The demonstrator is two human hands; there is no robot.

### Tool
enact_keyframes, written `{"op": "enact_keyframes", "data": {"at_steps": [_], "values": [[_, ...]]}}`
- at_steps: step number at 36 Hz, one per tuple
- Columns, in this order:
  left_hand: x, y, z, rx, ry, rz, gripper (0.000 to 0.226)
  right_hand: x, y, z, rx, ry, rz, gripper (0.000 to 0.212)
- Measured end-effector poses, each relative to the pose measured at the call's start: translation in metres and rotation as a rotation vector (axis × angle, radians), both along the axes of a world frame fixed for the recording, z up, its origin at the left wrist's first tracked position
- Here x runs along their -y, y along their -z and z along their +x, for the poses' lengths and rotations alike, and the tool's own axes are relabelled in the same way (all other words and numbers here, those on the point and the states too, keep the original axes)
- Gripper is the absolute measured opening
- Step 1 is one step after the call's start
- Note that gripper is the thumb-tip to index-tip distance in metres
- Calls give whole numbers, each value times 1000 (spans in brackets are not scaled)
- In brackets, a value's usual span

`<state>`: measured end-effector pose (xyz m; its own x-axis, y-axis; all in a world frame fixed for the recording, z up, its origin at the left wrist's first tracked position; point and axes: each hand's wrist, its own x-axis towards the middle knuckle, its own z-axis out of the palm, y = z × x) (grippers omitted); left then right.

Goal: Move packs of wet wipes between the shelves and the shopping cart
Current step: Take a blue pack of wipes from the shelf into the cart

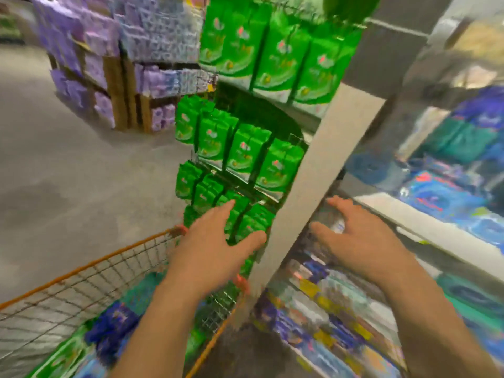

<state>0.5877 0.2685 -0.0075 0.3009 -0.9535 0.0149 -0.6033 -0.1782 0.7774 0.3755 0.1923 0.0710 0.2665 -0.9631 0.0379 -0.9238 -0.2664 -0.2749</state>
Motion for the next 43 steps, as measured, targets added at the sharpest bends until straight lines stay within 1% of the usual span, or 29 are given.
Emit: {"op": "enact_keyframes", "data": {"at_steps": [4,10,13,18,21,22,25,27,28,31,33,37,41,43], "values": [[-2,-23,-43,28,118,-34,92,-27,-13,-54,39,92,-46,64],[-6,-48,-122,92,267,-113,92,-68,-19,-140,80,232,-67,65],[-12,-58,-168,87,327,-166,83,-86,-21,-188,79,293,-73,63],[-24,-65,-252,89,417,-196,87,-122,-20,-277,116,386,-83,66],[-37,-70,-307,49,457,-200,72,-145,-18,-331,154,443,-69,61],[-41,-72,-326,42,470,-196,77,-153,-18,-348,162,455,-62,61],[-51,-75,-382,28,509,-183,97,-175,-17,-399,194,469,-38,70],[-58,-78,-420,27,542,-181,106,-189,-17,-432,202,497,-15,68],[-60,-80,-439,37,561,-184,107,-196,-17,-448,207,511,-22,66],[-64,-81,-490,54,624,-219,94,-212,-16,-489,262,554,-35,63],[-63,-80,-519,63,656,-235,93,-220,-16,-513,273,579,-17,63],[-58,-76,-569,60,717,-220,100,-228,-12,-557,313,646,-7,65],[-39,-72,-613,50,751,-224,85,-222,-8,-598,328,726,6,64],[-26,-70,-634,51,771,-226,83,-215,-7,-616,339,764,-6,63]]}}
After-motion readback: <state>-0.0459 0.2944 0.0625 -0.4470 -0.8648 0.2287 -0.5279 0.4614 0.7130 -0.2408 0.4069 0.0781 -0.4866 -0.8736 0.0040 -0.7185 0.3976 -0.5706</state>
